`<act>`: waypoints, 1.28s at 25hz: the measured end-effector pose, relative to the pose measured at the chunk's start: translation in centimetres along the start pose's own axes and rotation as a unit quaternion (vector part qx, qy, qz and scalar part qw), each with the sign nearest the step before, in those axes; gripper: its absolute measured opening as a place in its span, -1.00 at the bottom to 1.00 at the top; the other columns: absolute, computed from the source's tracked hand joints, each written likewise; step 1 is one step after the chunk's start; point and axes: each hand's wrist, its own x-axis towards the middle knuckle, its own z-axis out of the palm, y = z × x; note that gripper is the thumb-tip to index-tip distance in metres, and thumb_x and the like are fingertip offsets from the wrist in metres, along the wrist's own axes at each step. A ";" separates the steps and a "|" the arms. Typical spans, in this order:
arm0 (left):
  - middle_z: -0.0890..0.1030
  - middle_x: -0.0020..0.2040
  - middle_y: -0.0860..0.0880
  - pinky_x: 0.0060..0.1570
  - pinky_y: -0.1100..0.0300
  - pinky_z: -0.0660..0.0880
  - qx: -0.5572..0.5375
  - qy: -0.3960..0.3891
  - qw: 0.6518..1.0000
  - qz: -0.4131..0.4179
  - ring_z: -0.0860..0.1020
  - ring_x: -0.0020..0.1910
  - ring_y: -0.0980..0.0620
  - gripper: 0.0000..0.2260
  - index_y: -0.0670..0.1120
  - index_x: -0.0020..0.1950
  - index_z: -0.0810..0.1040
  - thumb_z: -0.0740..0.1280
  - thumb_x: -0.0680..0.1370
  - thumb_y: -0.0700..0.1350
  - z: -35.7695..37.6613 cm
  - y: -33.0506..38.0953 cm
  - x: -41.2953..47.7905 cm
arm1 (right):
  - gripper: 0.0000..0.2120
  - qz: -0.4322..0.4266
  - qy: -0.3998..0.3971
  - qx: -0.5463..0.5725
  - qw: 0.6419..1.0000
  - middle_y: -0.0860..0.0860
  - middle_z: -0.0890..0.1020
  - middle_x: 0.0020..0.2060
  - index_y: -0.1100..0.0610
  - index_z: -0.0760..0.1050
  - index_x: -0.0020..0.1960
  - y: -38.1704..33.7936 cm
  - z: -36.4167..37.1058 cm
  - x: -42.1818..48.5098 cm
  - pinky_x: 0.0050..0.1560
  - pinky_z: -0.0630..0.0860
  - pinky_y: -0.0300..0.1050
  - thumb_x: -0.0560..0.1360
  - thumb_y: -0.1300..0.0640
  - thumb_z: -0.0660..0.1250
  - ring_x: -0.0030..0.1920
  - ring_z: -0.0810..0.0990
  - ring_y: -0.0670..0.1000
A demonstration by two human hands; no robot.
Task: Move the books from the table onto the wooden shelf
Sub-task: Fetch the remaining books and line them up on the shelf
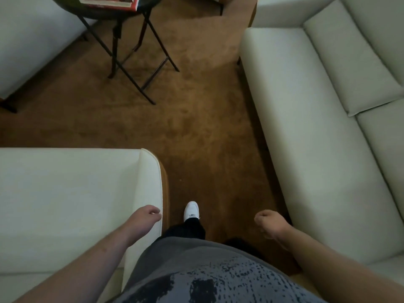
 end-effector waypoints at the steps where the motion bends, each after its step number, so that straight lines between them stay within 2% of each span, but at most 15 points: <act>1: 0.55 0.33 -0.12 0.28 0.01 0.47 0.017 0.003 1.000 0.011 0.52 0.26 -0.09 -0.68 -0.14 0.39 0.50 0.24 0.66 -0.10 -1.7 1.7 1.3 | -0.77 -0.008 0.000 0.011 1.000 0.09 0.61 -0.10 0.17 0.55 0.26 -2.5 -1.0 0.7 -0.31 0.46 -0.15 0.63 0.19 0.27 -0.17 0.56 0.05; 4: 0.54 0.36 -0.11 0.24 0.08 0.45 0.037 0.019 0.998 0.039 0.51 0.29 -0.08 -0.67 -0.13 0.41 0.50 0.24 0.66 -0.09 -6.1 7.1 4.3 | -0.79 -0.044 -0.015 0.043 0.998 0.12 0.61 -0.14 0.17 0.55 0.22 -9.9 -2.7 1.6 -0.31 0.48 -0.12 0.61 0.20 0.29 -0.21 0.55 0.06; 8: 0.58 0.27 -0.10 0.14 0.11 0.48 0.019 0.039 0.998 0.048 0.55 0.23 -0.07 -0.70 -0.12 0.37 0.54 0.25 0.65 -0.10 -10.1 12.5 8.0 | -0.86 -0.077 -0.040 0.031 0.996 0.13 0.66 -0.09 0.09 0.56 0.16 -17.7 -4.4 3.7 -0.17 0.57 -0.08 0.62 0.20 0.30 -0.19 0.61 0.05; 10: 0.59 0.22 -0.08 0.12 0.12 0.48 0.001 0.044 0.998 0.035 0.55 0.18 -0.04 -0.71 -0.12 0.34 0.56 0.26 0.65 -0.10 -11.4 14.2 10.0 | -0.84 -0.086 -0.051 0.011 0.995 0.14 0.68 -0.05 0.10 0.55 0.18 -21.1 -6.0 5.8 -0.12 0.59 -0.06 0.62 0.21 0.30 -0.16 0.63 0.06; 14: 0.58 0.22 -0.05 0.12 0.13 0.48 -0.035 0.035 0.999 -0.014 0.54 0.17 -0.01 -0.70 -0.09 0.37 0.53 0.27 0.65 -0.09 -13.7 17.6 13.3 | -0.91 -0.120 -0.070 -0.035 0.990 0.10 0.67 -0.07 0.07 0.56 0.09 -29.2 -10.5 10.4 -0.06 0.61 -0.02 0.63 0.21 0.31 -0.11 0.64 0.05; 15: 0.58 0.22 -0.05 0.11 0.14 0.48 -0.043 0.030 0.998 -0.032 0.54 0.17 0.00 -0.70 -0.09 0.38 0.52 0.27 0.65 -0.09 -14.4 18.5 14.2 | -0.90 -0.116 -0.077 -0.045 0.989 0.12 0.66 -0.09 0.10 0.57 0.11 -31.0 -11.6 11.6 -0.05 0.60 0.01 0.63 0.21 0.31 -0.12 0.62 0.07; 18: 0.56 0.17 -0.03 0.09 0.13 0.48 -0.064 0.044 0.994 -0.070 0.53 0.12 0.02 -0.70 -0.11 0.37 0.53 0.27 0.65 -0.10 -17.5 23.1 17.1 | -0.81 -0.104 -0.081 -0.089 0.987 0.10 0.65 -0.05 0.15 0.56 0.23 -36.6 -15.4 14.5 -0.13 0.55 -0.08 0.63 0.20 0.30 -0.13 0.61 0.05; 21: 0.54 0.16 -0.03 0.13 0.10 0.48 -0.124 0.082 0.987 -0.066 0.52 0.16 -0.02 -0.68 -0.12 0.40 0.49 0.27 0.65 -0.11 -21.6 28.6 20.7 | -0.74 -0.127 -0.068 -0.164 0.976 0.05 0.63 0.09 0.15 0.54 0.31 -43.1 -19.0 18.0 0.09 0.55 -0.07 0.65 0.16 0.29 0.08 0.61 0.04; 23: 0.54 0.20 -0.03 0.19 0.06 0.48 -0.167 0.088 0.980 -0.066 0.51 0.21 -0.04 -0.67 -0.10 0.41 0.49 0.27 0.65 -0.09 -24.4 31.8 22.8 | -0.73 -0.135 -0.062 -0.206 0.967 0.08 0.62 0.13 0.16 0.54 0.32 -47.8 -20.8 19.8 0.16 0.54 -0.03 0.64 0.15 0.29 0.13 0.60 0.08; 25: 0.55 0.25 -0.04 0.30 0.00 0.48 -0.183 0.100 0.976 -0.058 0.51 0.26 -0.05 -0.67 -0.07 0.41 0.49 0.27 0.65 -0.07 -26.8 33.9 24.6 | -0.75 -0.131 -0.052 -0.220 0.965 0.12 0.64 0.12 0.17 0.54 0.29 -52.2 -21.5 21.3 0.14 0.59 0.02 0.64 0.15 0.30 0.11 0.63 0.12; 28: 0.57 0.25 -0.03 0.32 0.00 0.48 -0.186 0.105 0.976 -0.045 0.53 0.25 -0.03 -0.67 -0.08 0.41 0.50 0.28 0.64 -0.08 -30.8 36.0 27.5 | -0.86 -0.139 -0.047 -0.214 0.966 0.11 0.66 -0.02 0.13 0.56 0.18 -59.8 -20.8 22.3 -0.14 0.58 -0.10 0.64 0.17 0.30 -0.11 0.64 0.04; 30: 0.58 0.19 0.00 0.25 0.09 0.49 -0.172 0.093 0.980 -0.038 0.54 0.21 0.01 -0.67 -0.09 0.40 0.51 0.29 0.64 -0.08 -33.7 36.3 29.8 | -0.93 -0.147 -0.036 -0.216 0.965 0.07 0.65 -0.07 0.09 0.55 0.09 -64.3 -19.3 23.4 -0.11 0.58 -0.12 0.63 0.17 0.31 -0.14 0.62 -0.01; 32: 0.58 0.13 0.04 0.18 0.16 0.48 -0.164 0.086 0.982 -0.034 0.54 0.16 0.06 -0.68 -0.08 0.38 0.52 0.30 0.63 -0.08 -36.6 36.7 31.3 | -0.90 -0.149 -0.021 -0.215 0.965 0.04 0.63 -0.05 0.09 0.56 0.13 -67.9 -17.5 23.5 -0.04 0.58 -0.08 0.63 0.16 0.31 -0.11 0.61 -0.01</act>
